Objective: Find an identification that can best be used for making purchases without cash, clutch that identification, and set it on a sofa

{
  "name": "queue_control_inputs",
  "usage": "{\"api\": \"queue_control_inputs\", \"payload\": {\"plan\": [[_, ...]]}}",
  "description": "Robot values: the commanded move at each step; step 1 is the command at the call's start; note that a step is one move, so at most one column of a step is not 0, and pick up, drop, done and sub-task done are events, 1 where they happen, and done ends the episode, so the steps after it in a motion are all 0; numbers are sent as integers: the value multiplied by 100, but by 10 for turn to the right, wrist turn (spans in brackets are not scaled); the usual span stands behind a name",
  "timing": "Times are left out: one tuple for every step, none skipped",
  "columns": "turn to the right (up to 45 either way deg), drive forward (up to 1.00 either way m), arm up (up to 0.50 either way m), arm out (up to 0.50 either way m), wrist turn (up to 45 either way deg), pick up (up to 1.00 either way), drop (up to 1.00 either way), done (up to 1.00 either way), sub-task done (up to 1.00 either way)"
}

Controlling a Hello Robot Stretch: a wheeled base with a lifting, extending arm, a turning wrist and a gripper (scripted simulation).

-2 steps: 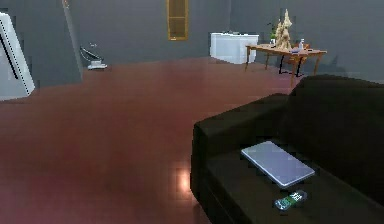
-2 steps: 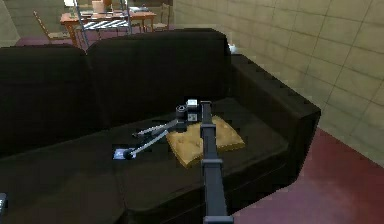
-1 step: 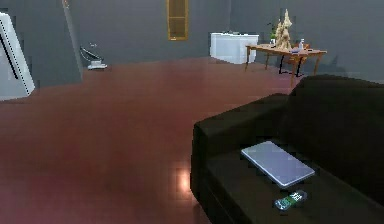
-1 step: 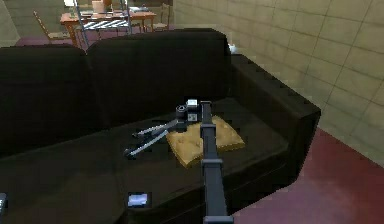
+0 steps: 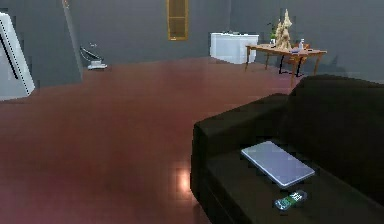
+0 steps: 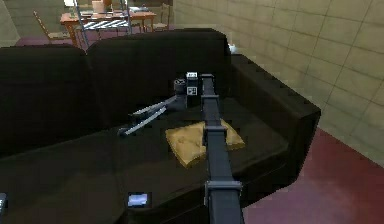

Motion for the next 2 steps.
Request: {"api": "queue_control_inputs", "payload": {"plan": [[0,0,0,-8,0,0,0,0,0],[0,0,0,0,0,0,0,100,0]]}}
